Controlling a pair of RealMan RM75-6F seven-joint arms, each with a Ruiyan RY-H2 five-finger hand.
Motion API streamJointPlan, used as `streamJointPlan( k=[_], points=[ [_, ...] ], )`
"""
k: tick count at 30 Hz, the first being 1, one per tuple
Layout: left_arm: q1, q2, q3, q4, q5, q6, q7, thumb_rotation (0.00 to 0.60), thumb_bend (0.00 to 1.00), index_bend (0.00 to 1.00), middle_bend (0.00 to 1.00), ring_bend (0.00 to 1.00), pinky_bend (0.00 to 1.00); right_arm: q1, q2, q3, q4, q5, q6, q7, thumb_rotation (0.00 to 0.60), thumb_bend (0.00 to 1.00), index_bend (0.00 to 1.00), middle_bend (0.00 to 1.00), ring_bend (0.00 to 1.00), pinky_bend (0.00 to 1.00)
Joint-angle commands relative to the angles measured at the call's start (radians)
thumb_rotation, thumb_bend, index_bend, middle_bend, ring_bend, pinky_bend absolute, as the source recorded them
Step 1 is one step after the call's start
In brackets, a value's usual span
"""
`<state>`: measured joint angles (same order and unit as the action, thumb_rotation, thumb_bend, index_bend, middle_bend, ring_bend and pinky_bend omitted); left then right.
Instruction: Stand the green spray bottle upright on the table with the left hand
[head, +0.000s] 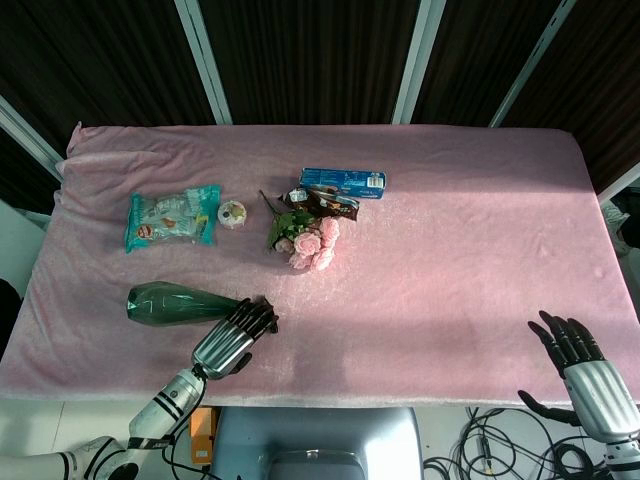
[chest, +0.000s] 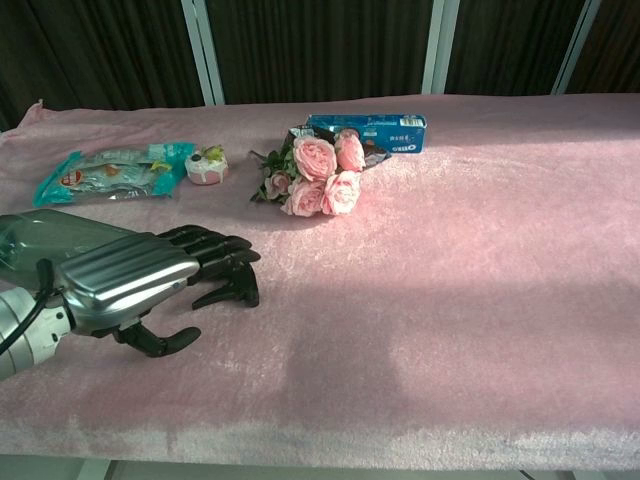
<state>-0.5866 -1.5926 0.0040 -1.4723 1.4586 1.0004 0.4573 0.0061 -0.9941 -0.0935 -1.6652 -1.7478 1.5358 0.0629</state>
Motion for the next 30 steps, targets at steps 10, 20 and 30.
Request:
streamJointPlan(
  k=[10, 20, 30],
  points=[
    [0.027, 0.006, -0.025, -0.050, -0.074, 0.078, 0.302, 0.600, 0.47, 0.00, 0.06, 0.00, 0.00, -0.001, 0.004, -0.002, 0.002, -0.003, 0.005, 0.007, 0.600, 0.34, 0.00, 0.00, 0.00, 0.00],
    [0.022, -0.106, -0.127, -0.113, -0.353, 0.243, 0.896, 0.600, 0.43, 0.04, 0.10, 0.00, 0.00, -0.006, 0.009, -0.006, 0.005, -0.016, 0.020, 0.020, 0.600, 0.34, 0.00, 0.00, 0.00, 0.00],
    [-0.007, -0.201, -0.149, -0.111, -0.565, 0.350, 1.128, 0.600, 0.41, 0.08, 0.12, 0.00, 0.00, -0.007, 0.018, -0.006, 0.006, -0.018, 0.030, 0.042, 0.600, 0.34, 0.00, 0.00, 0.00, 0.00]
  ],
)
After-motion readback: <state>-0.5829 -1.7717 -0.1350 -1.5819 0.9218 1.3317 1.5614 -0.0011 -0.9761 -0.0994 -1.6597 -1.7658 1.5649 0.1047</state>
